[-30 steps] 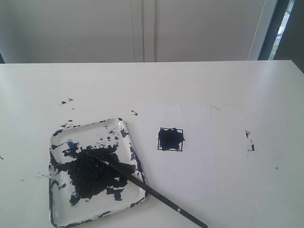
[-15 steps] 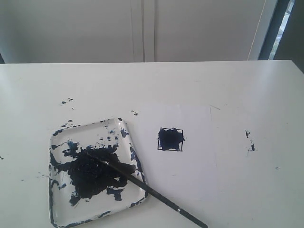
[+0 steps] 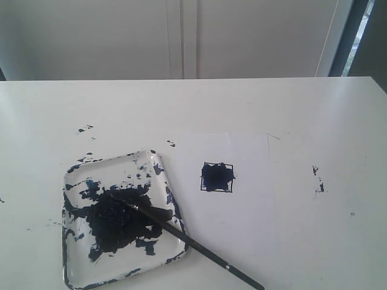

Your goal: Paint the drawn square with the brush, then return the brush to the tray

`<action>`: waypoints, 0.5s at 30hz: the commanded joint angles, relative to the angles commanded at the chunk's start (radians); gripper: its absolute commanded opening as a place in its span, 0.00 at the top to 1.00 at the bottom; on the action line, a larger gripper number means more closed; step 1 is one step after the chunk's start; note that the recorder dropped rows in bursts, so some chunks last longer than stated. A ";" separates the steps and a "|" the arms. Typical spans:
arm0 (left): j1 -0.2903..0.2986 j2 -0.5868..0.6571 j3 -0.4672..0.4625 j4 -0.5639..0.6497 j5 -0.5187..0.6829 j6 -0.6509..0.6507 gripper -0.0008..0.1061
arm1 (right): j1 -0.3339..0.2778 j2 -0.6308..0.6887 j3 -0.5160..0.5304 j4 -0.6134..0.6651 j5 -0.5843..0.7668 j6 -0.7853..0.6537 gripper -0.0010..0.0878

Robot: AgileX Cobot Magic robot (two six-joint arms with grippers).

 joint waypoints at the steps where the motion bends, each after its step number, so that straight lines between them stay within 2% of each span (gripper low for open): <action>1: 0.000 0.000 0.000 0.000 0.000 0.000 0.99 | 0.000 0.000 0.023 0.000 0.000 0.000 0.99; 3: 0.000 0.000 0.000 0.000 0.000 0.000 0.99 | 0.000 0.000 0.030 0.000 0.004 0.000 0.99; 6: 0.000 0.000 0.000 0.000 0.000 0.000 0.99 | 0.000 0.000 0.030 0.000 0.155 0.000 0.99; 15: 0.000 0.000 0.000 0.000 0.000 0.000 0.99 | 0.000 0.000 0.030 0.000 0.162 0.000 0.99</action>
